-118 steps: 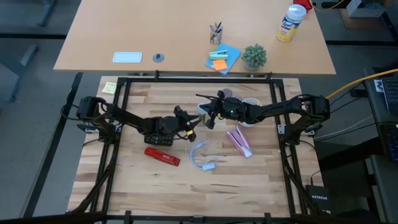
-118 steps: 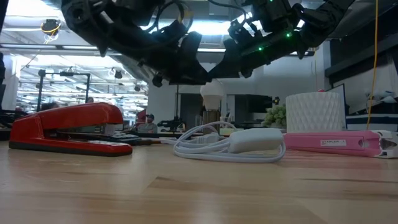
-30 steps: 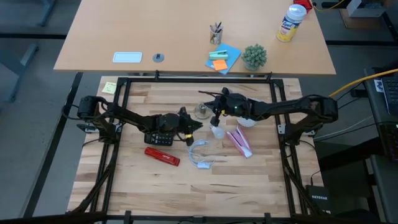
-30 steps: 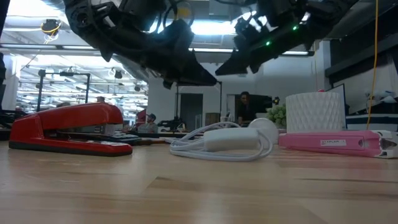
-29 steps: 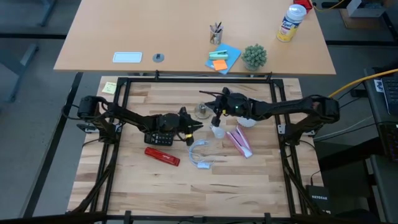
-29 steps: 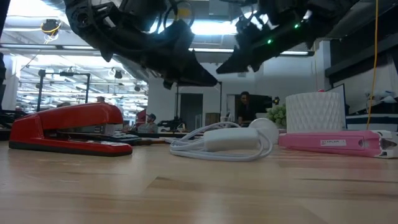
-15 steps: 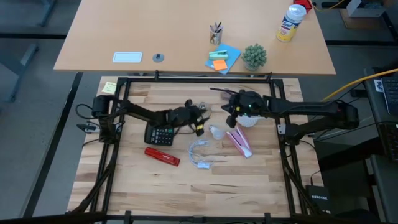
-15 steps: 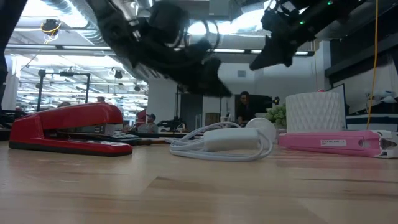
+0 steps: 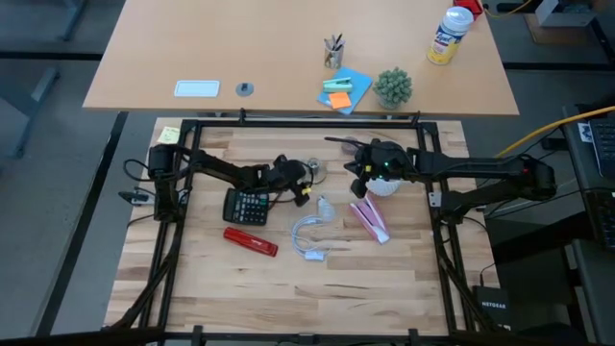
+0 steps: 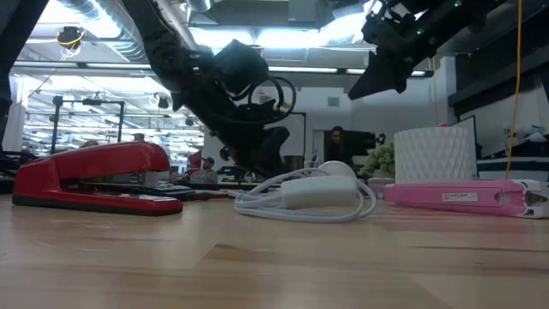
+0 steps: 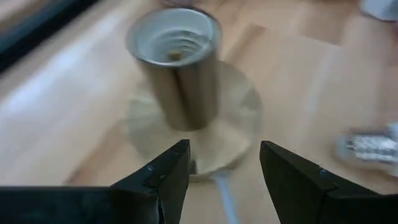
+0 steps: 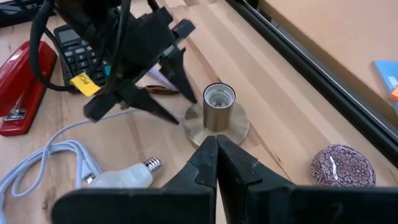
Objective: Screw lightbulb
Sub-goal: Insert the white lightbulb into the golden lamp
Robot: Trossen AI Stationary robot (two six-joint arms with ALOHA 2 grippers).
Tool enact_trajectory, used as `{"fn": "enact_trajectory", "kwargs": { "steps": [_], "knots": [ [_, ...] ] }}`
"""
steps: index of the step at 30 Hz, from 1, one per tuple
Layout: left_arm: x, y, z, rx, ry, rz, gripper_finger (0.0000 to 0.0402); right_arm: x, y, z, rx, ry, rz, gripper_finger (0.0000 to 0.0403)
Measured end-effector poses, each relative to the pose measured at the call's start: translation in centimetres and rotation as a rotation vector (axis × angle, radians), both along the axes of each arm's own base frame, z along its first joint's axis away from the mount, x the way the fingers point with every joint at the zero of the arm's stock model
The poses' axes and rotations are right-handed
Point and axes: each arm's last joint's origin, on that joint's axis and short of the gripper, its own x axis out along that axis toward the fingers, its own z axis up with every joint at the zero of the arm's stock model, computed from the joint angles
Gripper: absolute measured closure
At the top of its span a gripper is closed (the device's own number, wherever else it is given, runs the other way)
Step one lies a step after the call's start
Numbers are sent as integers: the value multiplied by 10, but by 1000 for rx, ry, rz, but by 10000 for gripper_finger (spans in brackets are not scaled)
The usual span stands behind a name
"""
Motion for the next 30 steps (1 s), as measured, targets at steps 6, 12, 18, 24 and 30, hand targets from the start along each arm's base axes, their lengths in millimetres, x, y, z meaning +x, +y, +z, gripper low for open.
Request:
{"fn": "enact_trajectory", "kwargs": {
  "steps": [6, 12, 18, 24, 30],
  "knots": [
    [-3, 23, 4, 53, -33, 87, 215, 0, 0, 0, -2, -5, 0, 395],
    [-9, 47, 3, 23, -38, 69, 215, 0, 0, 0, -3, -6, 0, 395],
    [-10, 53, -13, -10, -2, 61, 215, 1, 0, 1, -4, -10, 1, 395],
    [-3, 44, -30, -54, 8, -7, 215, 1, 0, 1, -5, -10, 0, 395],
    [3, 19, -32, -68, 38, -93, 215, -1, 0, -2, 2, 17, 1, 395]
  ]
}}
